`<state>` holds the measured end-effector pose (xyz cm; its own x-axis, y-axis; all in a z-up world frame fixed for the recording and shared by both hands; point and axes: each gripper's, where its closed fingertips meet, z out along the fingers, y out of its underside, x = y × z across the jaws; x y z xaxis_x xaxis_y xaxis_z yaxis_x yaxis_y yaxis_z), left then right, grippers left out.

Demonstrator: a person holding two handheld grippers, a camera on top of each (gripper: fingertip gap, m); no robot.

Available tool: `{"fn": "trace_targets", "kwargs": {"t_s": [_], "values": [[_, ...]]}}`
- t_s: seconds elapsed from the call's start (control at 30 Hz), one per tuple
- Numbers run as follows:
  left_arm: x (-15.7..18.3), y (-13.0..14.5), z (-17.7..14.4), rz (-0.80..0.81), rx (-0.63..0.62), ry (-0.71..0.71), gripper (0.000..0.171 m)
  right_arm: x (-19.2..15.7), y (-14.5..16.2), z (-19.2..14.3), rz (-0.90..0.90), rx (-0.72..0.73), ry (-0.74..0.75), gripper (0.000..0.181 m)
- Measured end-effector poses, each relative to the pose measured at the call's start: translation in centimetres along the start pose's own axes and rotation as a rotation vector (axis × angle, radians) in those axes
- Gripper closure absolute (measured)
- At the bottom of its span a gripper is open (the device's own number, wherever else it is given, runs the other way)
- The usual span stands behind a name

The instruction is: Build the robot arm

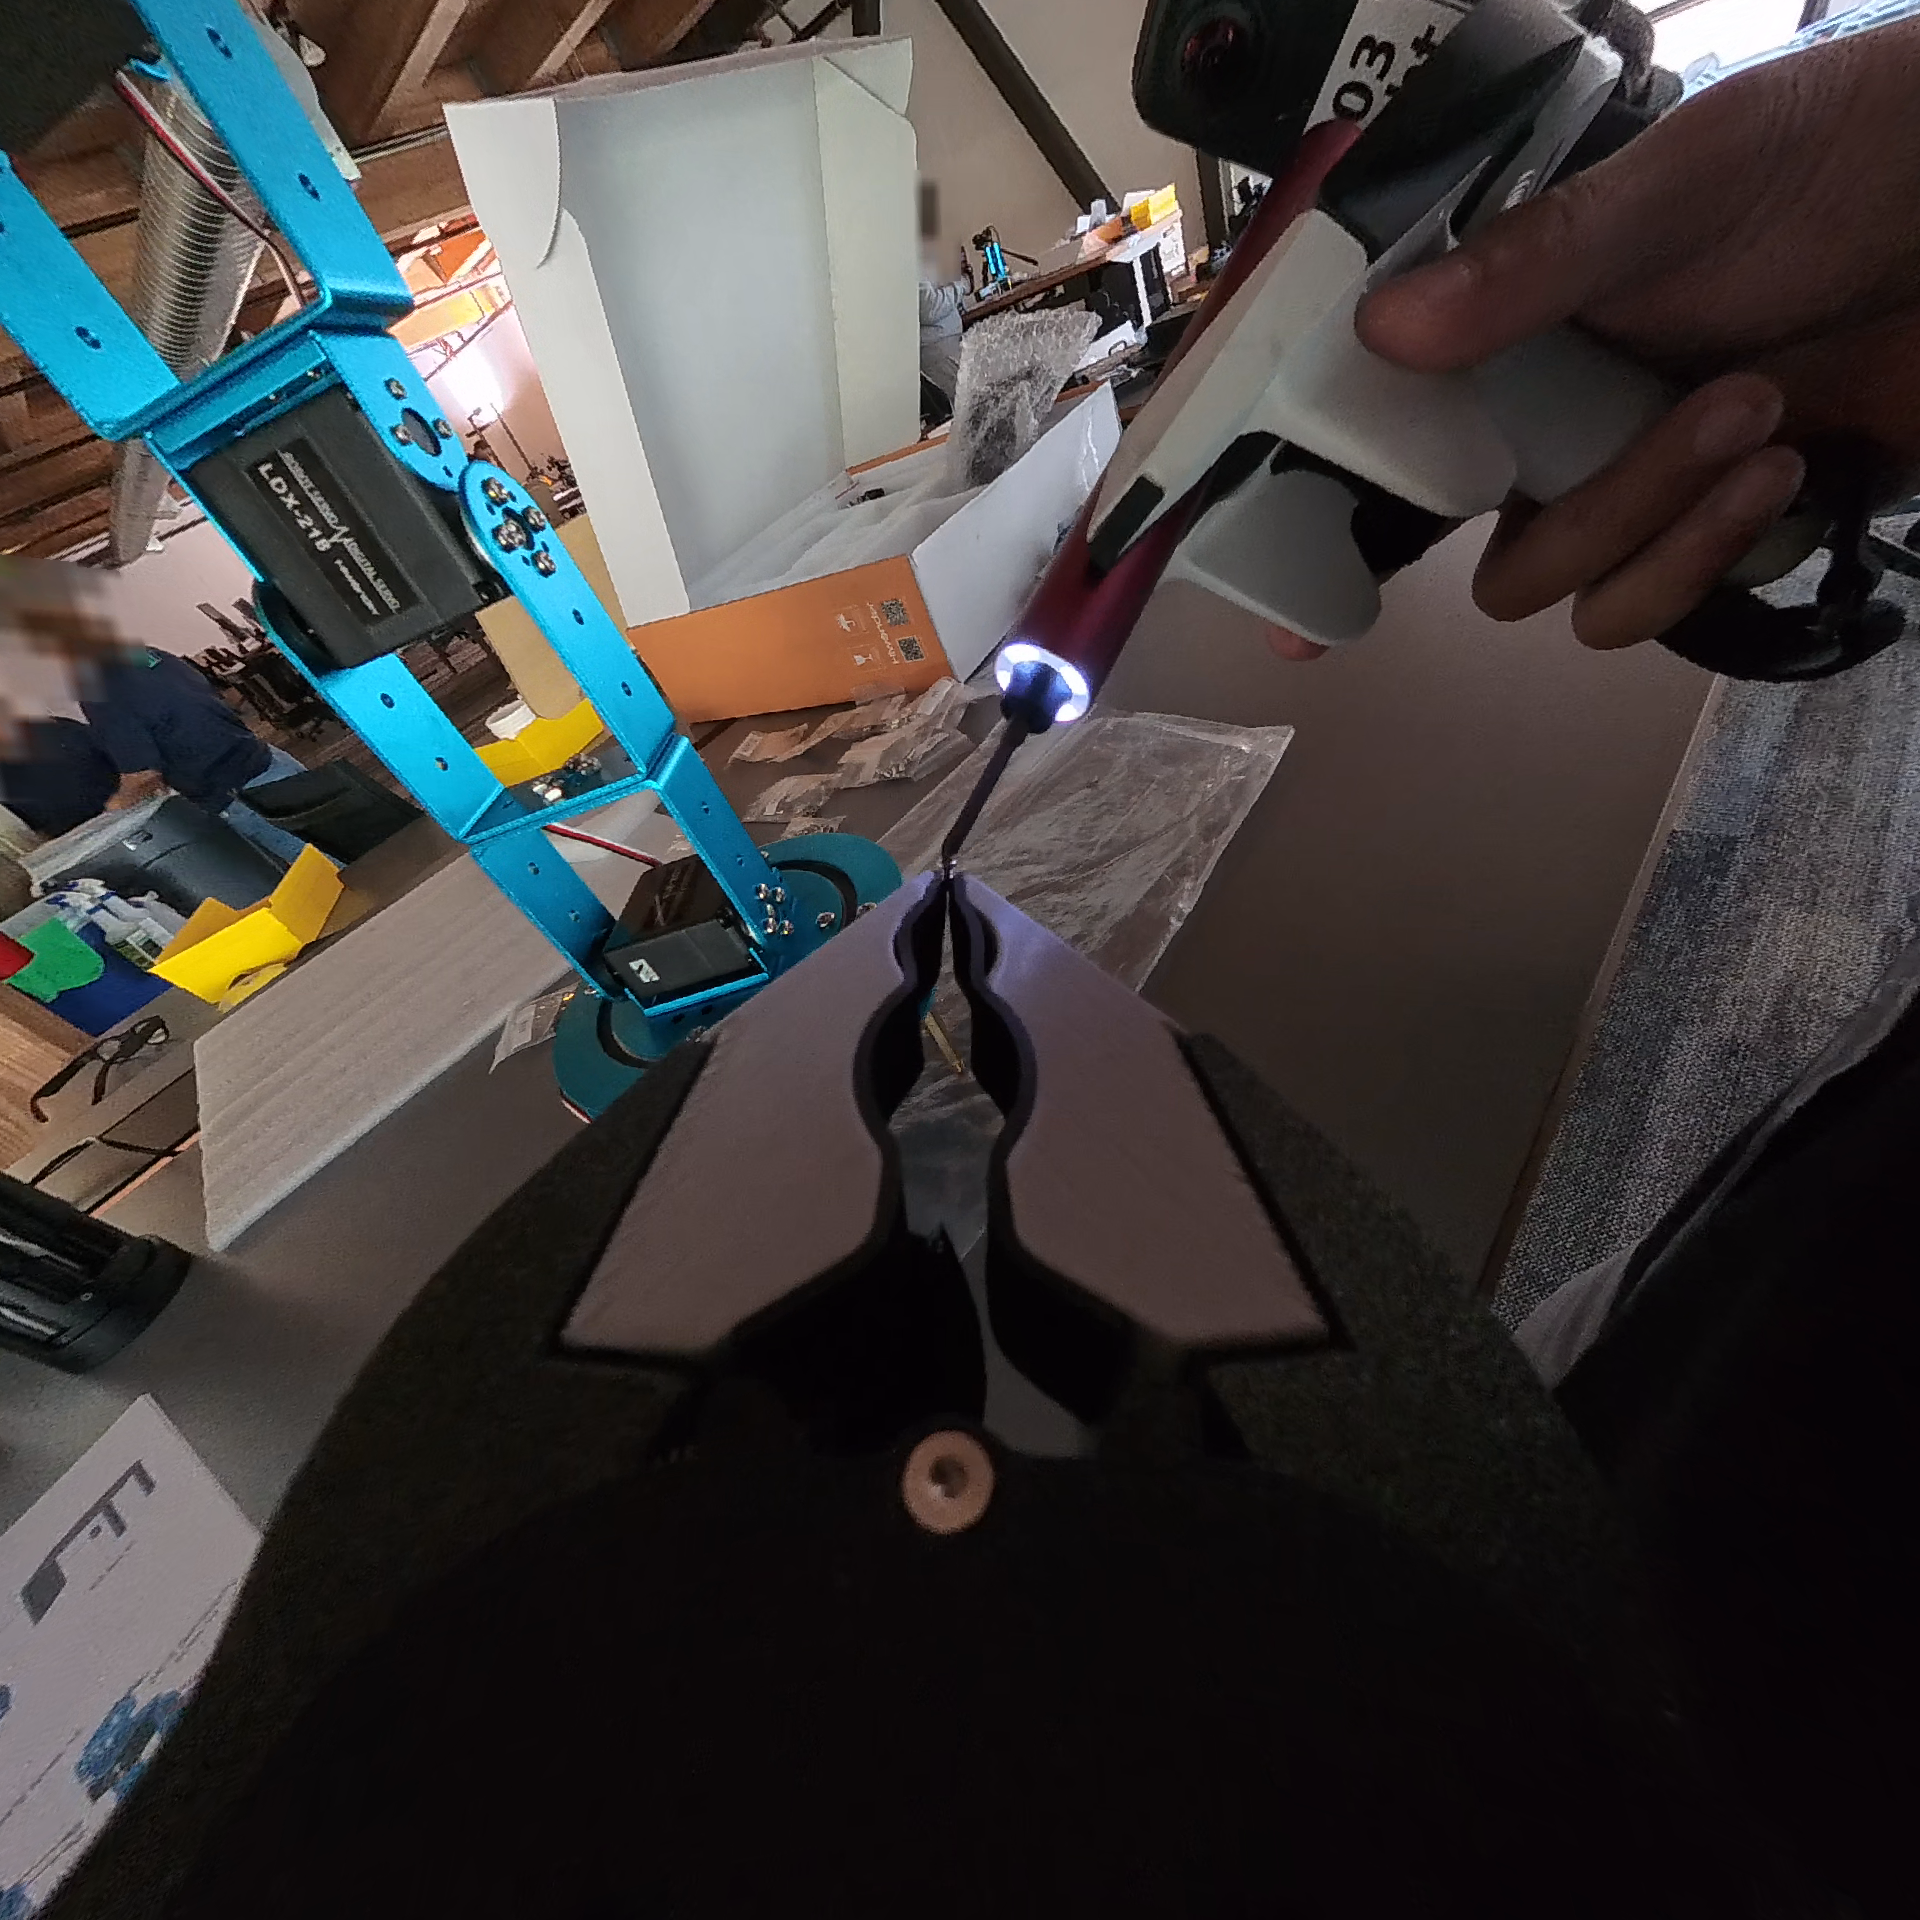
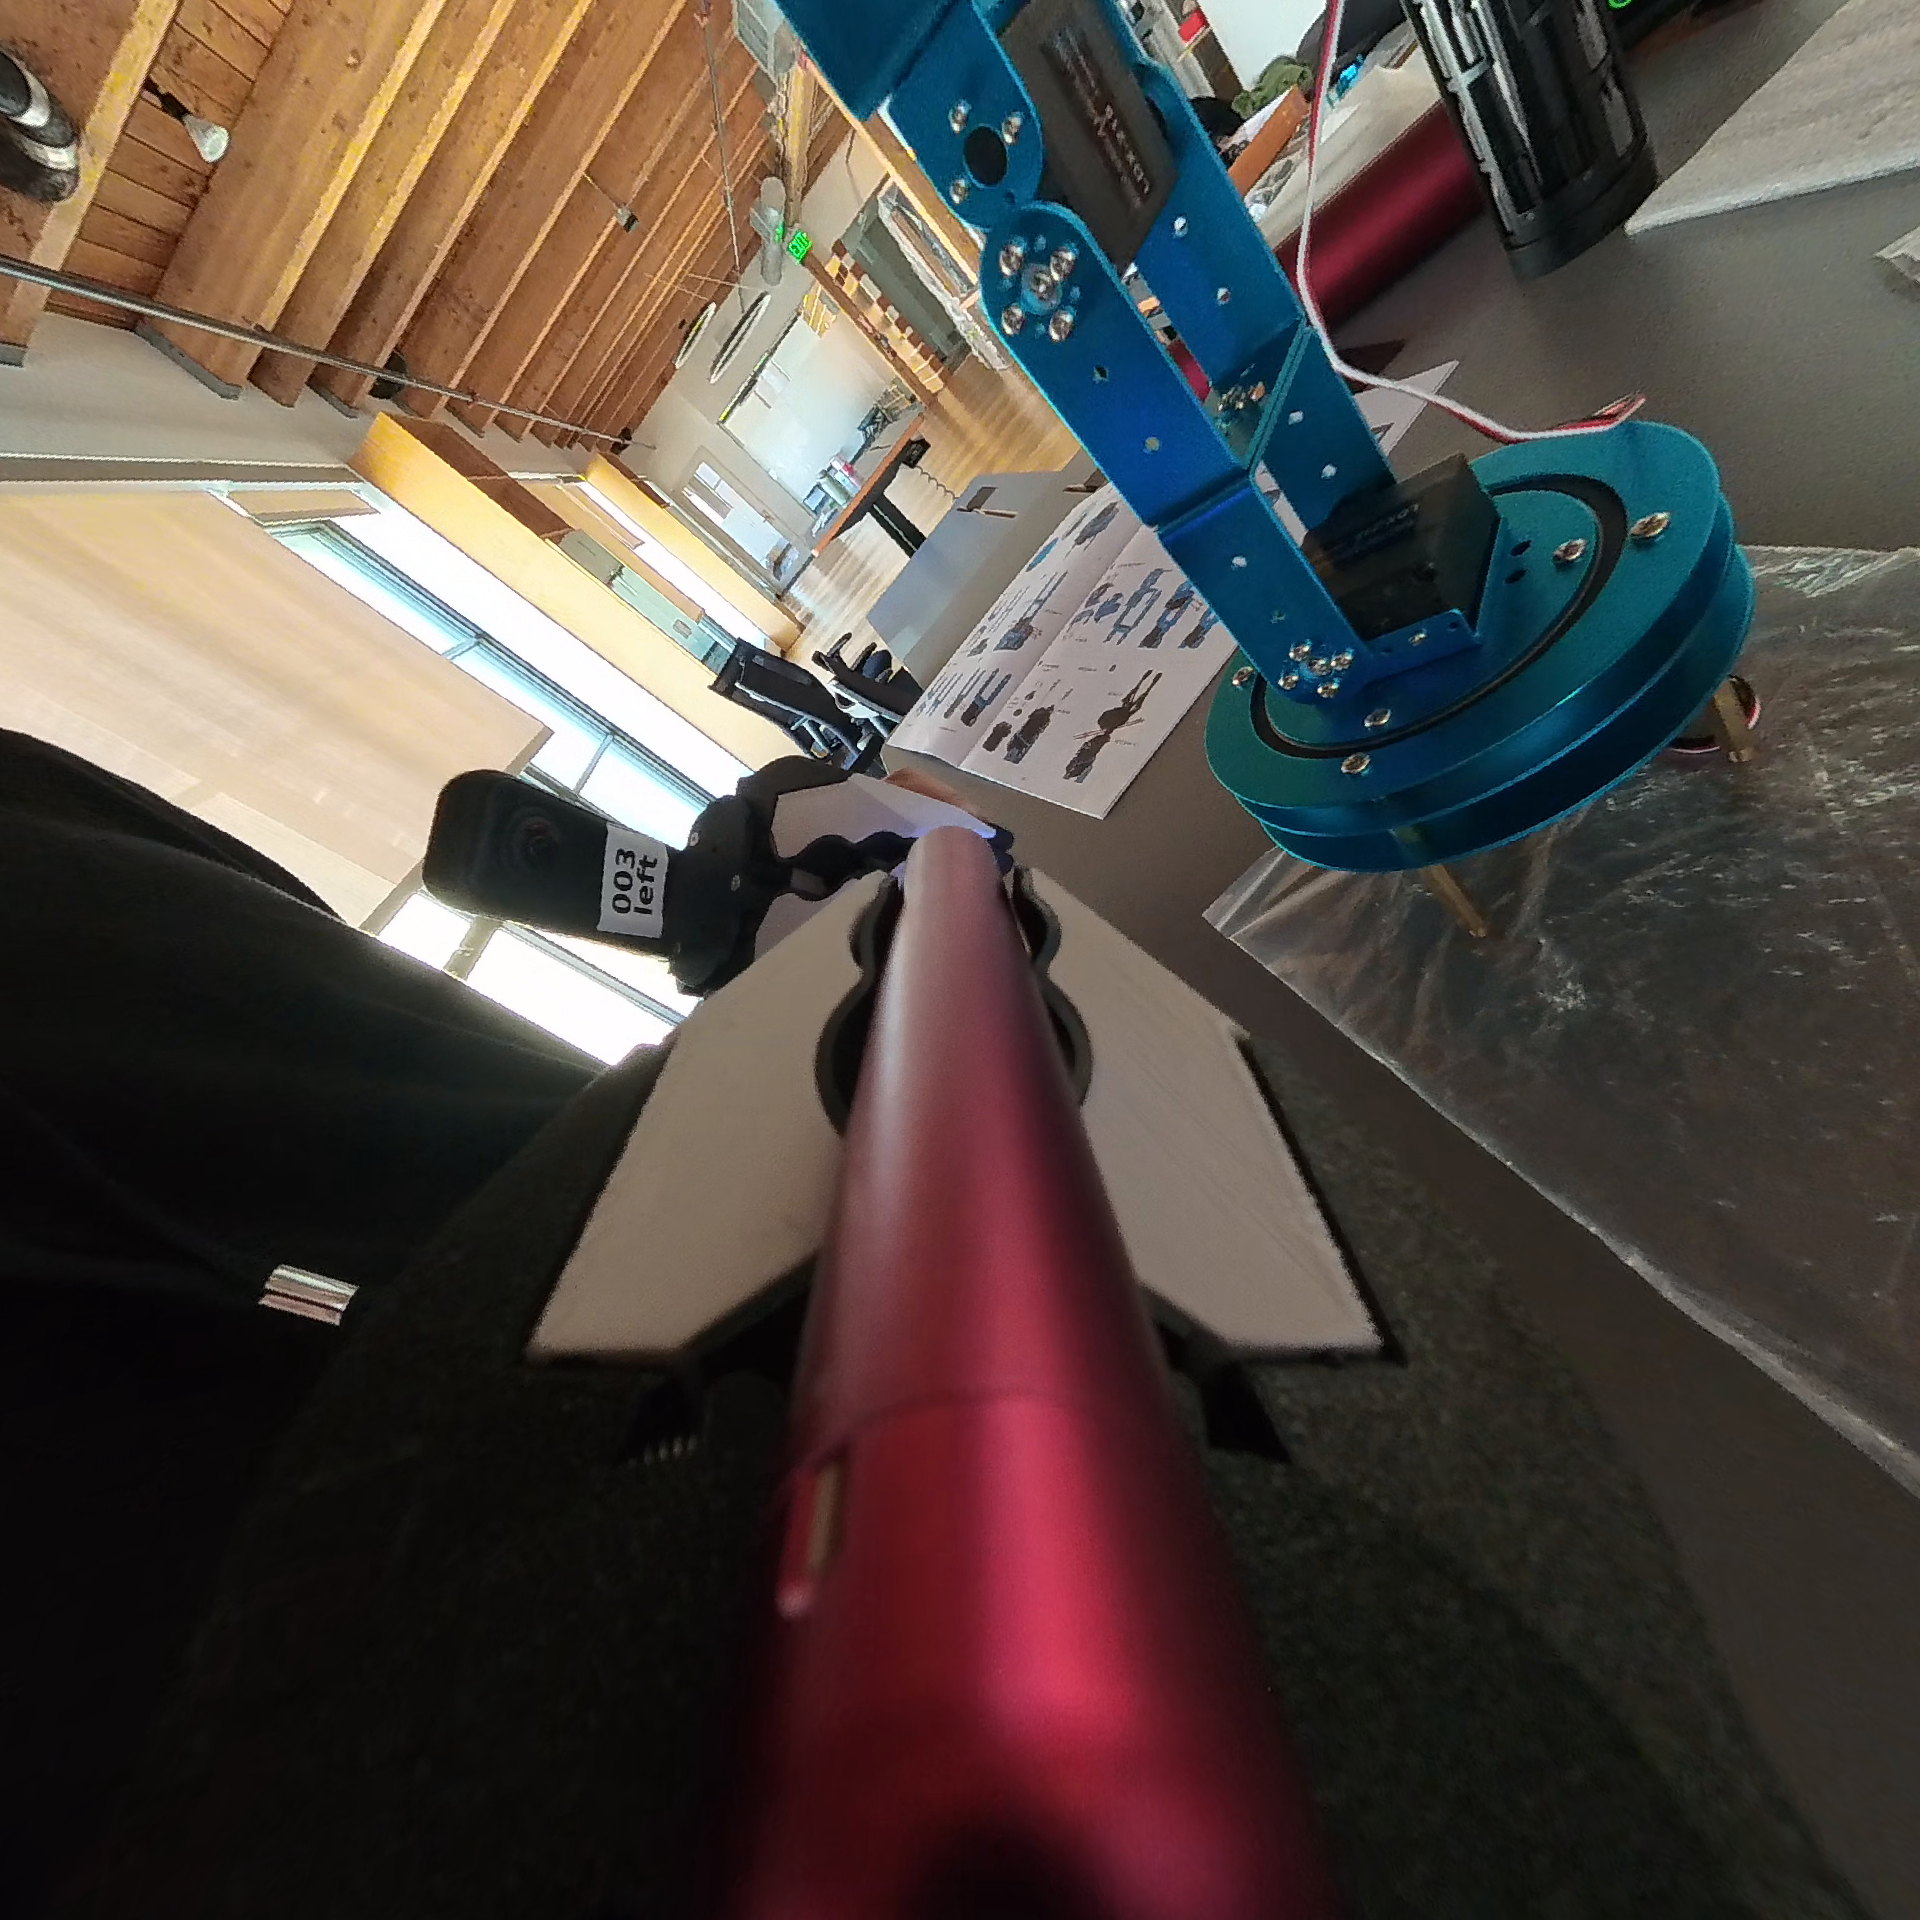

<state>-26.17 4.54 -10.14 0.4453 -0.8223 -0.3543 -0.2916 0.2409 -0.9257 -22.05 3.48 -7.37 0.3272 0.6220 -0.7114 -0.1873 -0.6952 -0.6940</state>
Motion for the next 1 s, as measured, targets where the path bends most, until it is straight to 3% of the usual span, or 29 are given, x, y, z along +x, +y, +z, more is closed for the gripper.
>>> {"fn": "trace_targets", "kwargs": {"t_s": [0.33,1.0], "values": [[0.1,0.8,0.1,0.039,-0.042,0.006,0.171,0.3,0.4,0.3,-0.036,-0.028,0.034,0.159],[0.4,4.3,0.4,0.318,-0.252,0.023,0.171,1.9,1.9,1.4,-0.209,-0.125,0.201,0.159]]}}
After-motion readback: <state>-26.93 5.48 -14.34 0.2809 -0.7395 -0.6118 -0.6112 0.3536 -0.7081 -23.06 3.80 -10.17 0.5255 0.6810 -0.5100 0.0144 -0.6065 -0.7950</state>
